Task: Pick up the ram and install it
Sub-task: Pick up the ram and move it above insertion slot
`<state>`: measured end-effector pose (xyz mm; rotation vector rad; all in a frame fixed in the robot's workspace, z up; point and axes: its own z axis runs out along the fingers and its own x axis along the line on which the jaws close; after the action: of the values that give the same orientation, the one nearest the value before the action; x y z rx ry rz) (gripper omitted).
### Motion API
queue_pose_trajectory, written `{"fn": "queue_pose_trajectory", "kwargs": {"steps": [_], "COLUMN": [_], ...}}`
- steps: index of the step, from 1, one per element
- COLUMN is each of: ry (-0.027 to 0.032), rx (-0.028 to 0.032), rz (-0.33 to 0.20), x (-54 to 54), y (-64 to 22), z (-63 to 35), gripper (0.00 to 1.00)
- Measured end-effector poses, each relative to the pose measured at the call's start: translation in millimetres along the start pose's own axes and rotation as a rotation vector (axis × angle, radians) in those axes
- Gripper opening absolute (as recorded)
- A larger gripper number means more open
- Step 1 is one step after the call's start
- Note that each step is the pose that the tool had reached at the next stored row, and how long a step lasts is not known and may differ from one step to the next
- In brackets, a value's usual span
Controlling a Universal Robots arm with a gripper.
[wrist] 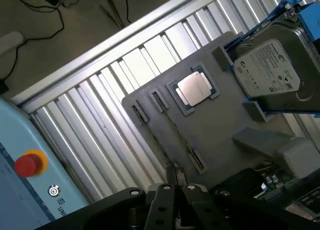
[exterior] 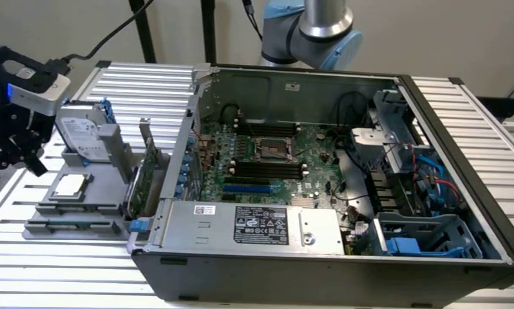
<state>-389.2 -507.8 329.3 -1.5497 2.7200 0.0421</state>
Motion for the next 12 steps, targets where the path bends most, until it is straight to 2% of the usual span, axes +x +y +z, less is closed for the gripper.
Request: {"fn": "queue_pose_trajectory", "kwargs": {"steps": [12], "ry": [0.0039], "rx": [-0.0050], "rz": [-0.217], "x": [0.2], "y": [-0.2], "z": [8.4], "gripper": [0.11]}}
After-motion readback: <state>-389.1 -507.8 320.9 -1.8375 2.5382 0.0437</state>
